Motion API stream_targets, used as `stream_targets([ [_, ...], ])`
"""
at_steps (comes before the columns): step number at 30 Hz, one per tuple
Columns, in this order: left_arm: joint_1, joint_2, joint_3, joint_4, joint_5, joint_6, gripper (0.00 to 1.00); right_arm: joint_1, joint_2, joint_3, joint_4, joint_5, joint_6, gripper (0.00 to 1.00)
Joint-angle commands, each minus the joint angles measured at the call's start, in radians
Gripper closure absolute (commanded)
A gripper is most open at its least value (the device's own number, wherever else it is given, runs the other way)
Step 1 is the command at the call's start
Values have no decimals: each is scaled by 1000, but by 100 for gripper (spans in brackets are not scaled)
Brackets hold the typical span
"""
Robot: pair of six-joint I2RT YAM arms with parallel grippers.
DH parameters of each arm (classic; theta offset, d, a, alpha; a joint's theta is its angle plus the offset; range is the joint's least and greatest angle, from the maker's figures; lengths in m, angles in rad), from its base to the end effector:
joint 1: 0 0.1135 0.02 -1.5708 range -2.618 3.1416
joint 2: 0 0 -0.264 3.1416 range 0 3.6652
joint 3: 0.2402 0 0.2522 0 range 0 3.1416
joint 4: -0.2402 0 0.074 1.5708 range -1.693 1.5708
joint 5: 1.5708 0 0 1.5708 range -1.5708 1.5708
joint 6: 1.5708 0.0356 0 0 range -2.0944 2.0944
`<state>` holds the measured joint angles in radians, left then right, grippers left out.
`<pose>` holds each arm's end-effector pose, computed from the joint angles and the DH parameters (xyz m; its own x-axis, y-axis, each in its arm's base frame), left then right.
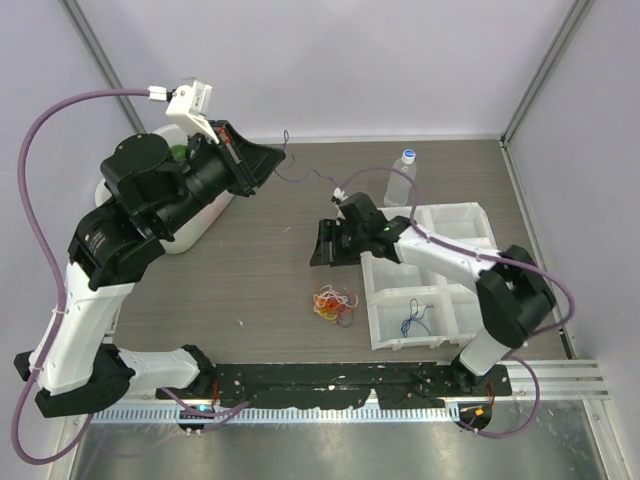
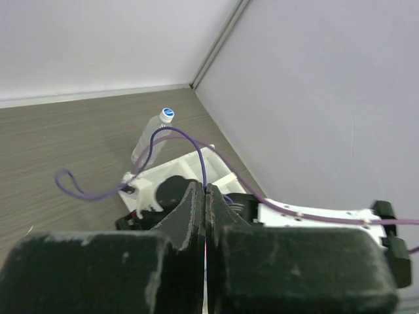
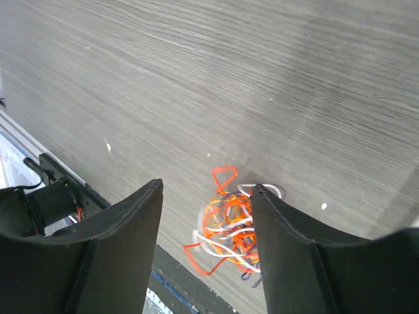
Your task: Untangle the cables
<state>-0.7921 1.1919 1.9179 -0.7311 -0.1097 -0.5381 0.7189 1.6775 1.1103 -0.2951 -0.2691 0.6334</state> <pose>0.1257 -0.1219 0.5657 -0.3263 -0.3946 -0.8590 0.5397 0.6682 -0.5120 0.2627 0.2425 0.2127 -0.9134 -0.0411 -0.4050 -0.2784 0.7889 0.5479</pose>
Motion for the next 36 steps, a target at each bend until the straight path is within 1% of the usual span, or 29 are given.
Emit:
stream_targets([
  [1,-4,44,58,-76,-54,-25,100,7,-211,13,-70,91,-95,36],
  [5,-2,75,47,-168,-91,-104,100,5,-313,39,-176,142,-146,34],
  [7,5,101,50,-226,-85,-150,100,5,-378,42,-208,157,-169,34],
  [10,19,141,50,-295,-26,-198,100,5,-504,42,-222,163,-207,34],
  [12,24,159,33,-310,30,-223,100,5,-570,51,-228,160,-227,34],
  [14,28,173,-2,-300,97,-241,100,14,-594,69,-228,168,-218,38],
  [17,30,186,-58,-266,204,-275,100,34,-590,130,-227,121,-180,44],
  [20,30,195,-106,-238,292,-319,100,57,-582,155,-179,70,-146,53],
  [25,28,196,-189,-193,383,-396,100,146,-596,102,-4,41,-83,54],
  [28,28,181,-221,-171,392,-428,100,181,-590,98,16,38,-78,54],
  [31,27,161,-250,-149,386,-448,100,186,-588,91,11,31,-78,55],
  [36,28,153,-264,-145,387,-465,100,191,-599,42,40,25,-51,65],
])
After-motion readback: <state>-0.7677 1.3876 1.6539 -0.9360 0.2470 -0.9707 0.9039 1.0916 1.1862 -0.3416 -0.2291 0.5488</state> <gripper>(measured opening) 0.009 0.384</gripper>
